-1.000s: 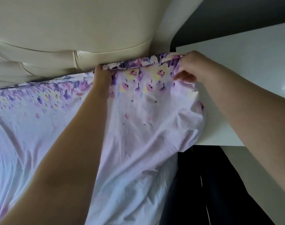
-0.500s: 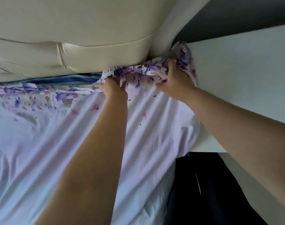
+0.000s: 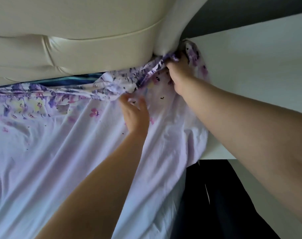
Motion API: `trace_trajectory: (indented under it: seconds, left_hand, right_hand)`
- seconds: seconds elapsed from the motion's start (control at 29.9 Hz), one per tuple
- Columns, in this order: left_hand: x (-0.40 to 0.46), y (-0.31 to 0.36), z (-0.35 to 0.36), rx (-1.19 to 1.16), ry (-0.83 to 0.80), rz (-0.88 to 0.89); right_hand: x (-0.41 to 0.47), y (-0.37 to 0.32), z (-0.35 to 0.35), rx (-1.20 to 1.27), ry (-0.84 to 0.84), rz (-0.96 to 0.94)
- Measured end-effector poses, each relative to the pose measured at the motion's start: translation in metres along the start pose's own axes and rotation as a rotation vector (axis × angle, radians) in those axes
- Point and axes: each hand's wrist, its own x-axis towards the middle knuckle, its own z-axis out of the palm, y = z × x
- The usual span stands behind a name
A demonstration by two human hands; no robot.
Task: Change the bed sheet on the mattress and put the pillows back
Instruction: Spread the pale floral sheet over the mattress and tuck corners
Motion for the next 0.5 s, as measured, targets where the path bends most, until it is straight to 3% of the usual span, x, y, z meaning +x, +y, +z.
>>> trace_trajectory:
  seconds: [0.07,0.13,0.2,0.3,0.37,0.43,0.5]
  left_hand:
    - [-0.007,-0.015,0.004,0.283,-0.284,0.368]
    - [0.021,-0.019,0.007,0.557,-0.428,0.504]
    - [0.066,-0.009,0.007,0.707,-0.434,0.452]
    - [0.113,0.003,0.004,0.664,-0.636,0.373]
    - [0.129,0.011,0.006,0.669,-0.623,0.216]
    - [0.133,0.018,0.013,0.668,-0.638,0.099]
    - [0.123,0.022,0.015,0.656,-0.608,0.028]
  right_hand:
    - [-0.018,0.005,0.0,0.062,0.05,-0.033]
    - [-0.034,0.028,0.001,0.013,0.142,-0.205]
    - [-0.055,0.056,0.005,-0.068,0.18,-0.315]
    - [-0.057,0.095,0.011,-0.423,0.068,-0.327]
    - [-0.043,0.088,0.009,-0.589,0.028,-0.359]
    - [-0.023,0.065,0.014,-0.495,0.056,-0.42]
    - [0.012,0.05,0.019,-0.176,0.115,-0.298]
